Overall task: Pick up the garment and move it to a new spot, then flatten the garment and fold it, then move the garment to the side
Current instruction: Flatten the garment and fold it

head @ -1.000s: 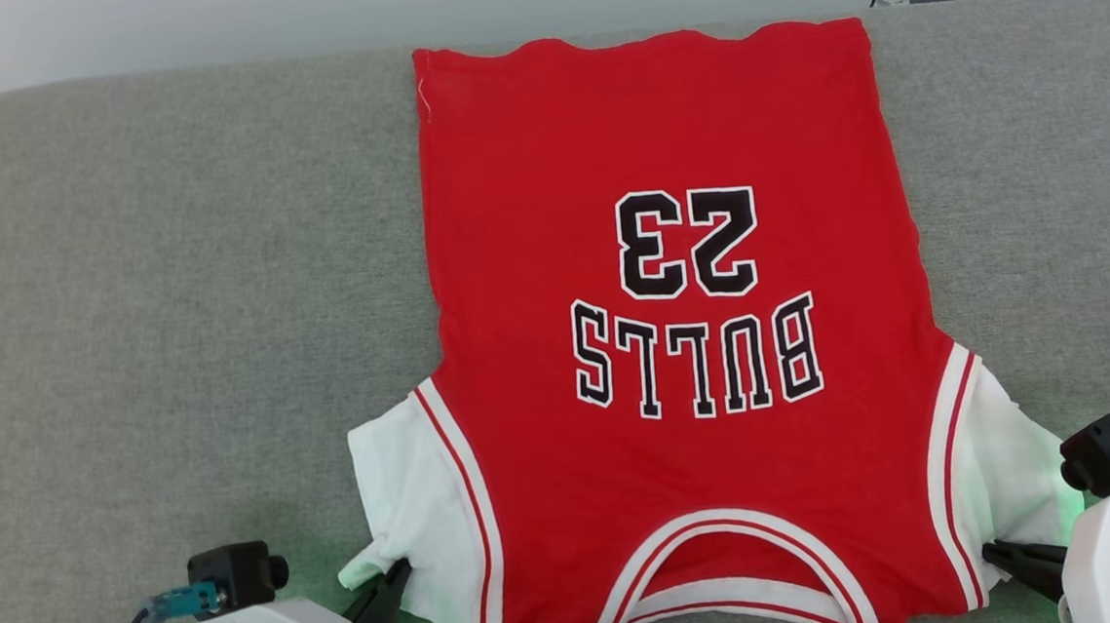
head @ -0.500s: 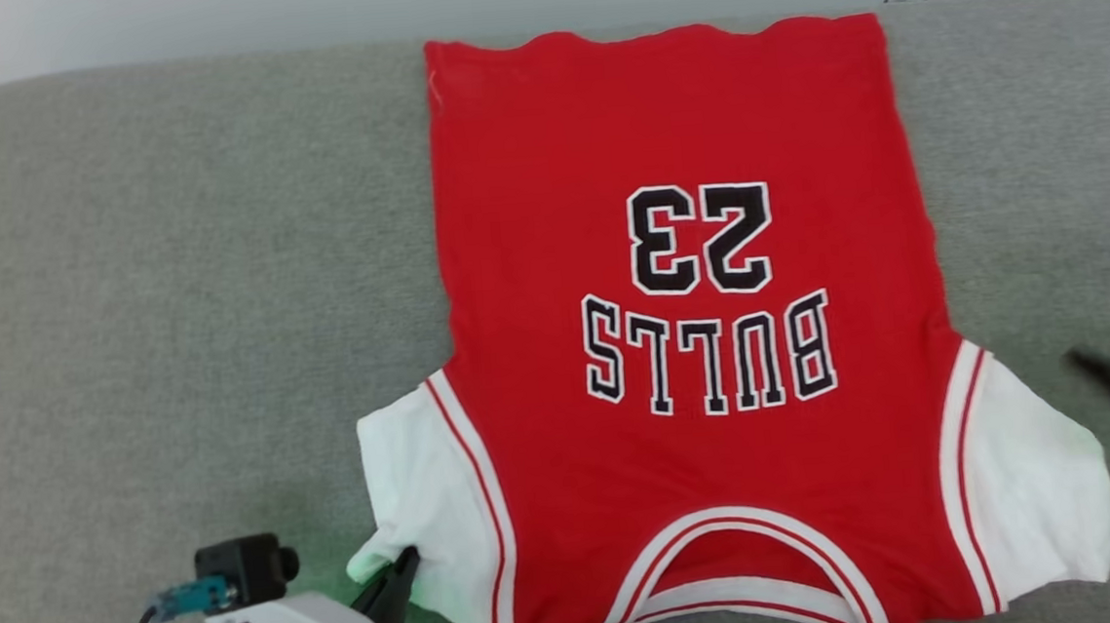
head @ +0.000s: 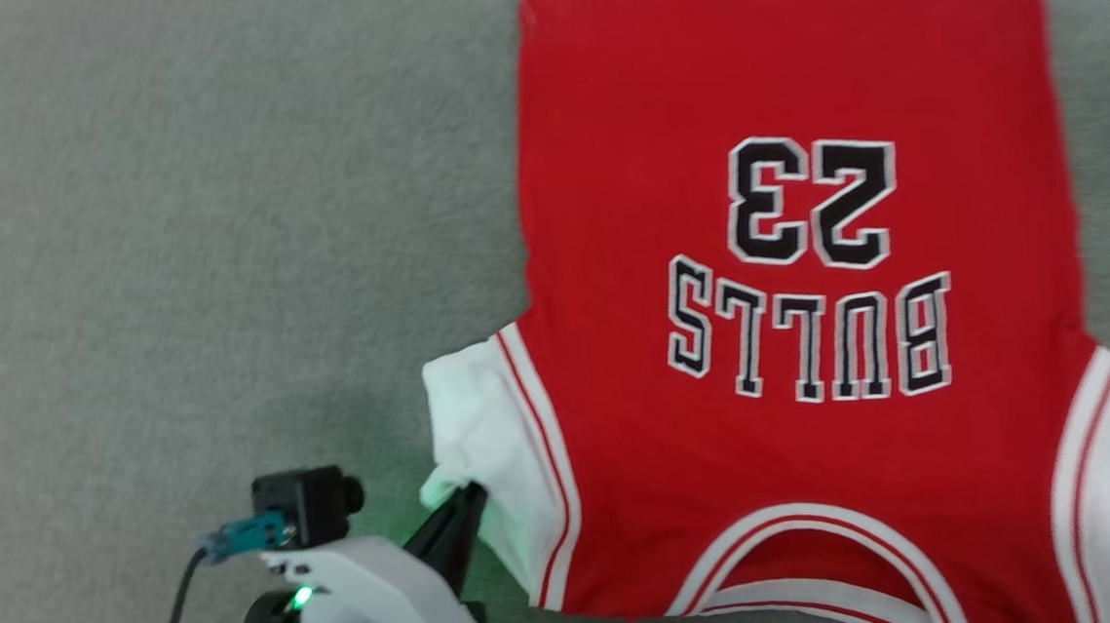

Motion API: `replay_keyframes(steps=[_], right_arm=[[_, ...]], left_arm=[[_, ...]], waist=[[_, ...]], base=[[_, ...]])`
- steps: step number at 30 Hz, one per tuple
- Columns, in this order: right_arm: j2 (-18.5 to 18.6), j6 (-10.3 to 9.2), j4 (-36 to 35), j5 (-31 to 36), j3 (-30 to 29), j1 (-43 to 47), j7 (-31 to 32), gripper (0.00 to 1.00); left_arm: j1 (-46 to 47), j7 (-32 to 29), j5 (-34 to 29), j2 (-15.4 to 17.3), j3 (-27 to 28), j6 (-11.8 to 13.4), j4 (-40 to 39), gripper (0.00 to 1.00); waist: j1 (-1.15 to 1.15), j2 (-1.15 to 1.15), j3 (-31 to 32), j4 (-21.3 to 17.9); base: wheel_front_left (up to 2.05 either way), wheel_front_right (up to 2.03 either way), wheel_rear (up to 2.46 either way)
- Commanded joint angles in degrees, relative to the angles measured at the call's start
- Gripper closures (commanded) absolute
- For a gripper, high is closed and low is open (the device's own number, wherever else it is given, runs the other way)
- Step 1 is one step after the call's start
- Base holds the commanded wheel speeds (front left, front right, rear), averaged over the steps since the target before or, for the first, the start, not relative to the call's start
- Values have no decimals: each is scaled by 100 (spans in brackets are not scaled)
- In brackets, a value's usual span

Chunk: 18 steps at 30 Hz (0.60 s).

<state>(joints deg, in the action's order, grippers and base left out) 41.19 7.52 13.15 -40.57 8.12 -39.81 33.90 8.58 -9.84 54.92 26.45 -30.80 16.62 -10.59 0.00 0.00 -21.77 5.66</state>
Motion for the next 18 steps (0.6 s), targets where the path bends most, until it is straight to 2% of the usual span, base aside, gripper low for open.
replay_keyframes(steps=[1, 5, 8, 12, 18], right_arm=[[-89, -6, 333, 223, 73, -435, -36, 0], [-281, -6, 1229, 604, 288, -1368, 96, 0], [-332, -6, 1885, 681, 421, -1922, 515, 0], [-239, -6, 2489, 845, 535, -2598, 887, 0], [-186, -6, 3197, 1088, 657, -3090, 925, 0]], left_arm=[[158, -1, -65, -73, -51, -53, 5, 100], [366, -18, -121, -191, -167, -155, 59, 100], [494, -26, -149, -265, -244, -215, 99, 100], [602, 3, -171, -372, -340, -317, 109, 100], [787, 22, -218, -475, -416, -398, 147, 100]], waist=[[0, 0, -426, 435], [0, 0, -704, 703], [0, 0, -894, 900], [0, 0, -1127, 1111], [0, 0, -1344, 1350]], base=[[0, 0, 0], [0, 0, 0], [0, 0, 0], [0, 0, 0], [0, 0, 0]])
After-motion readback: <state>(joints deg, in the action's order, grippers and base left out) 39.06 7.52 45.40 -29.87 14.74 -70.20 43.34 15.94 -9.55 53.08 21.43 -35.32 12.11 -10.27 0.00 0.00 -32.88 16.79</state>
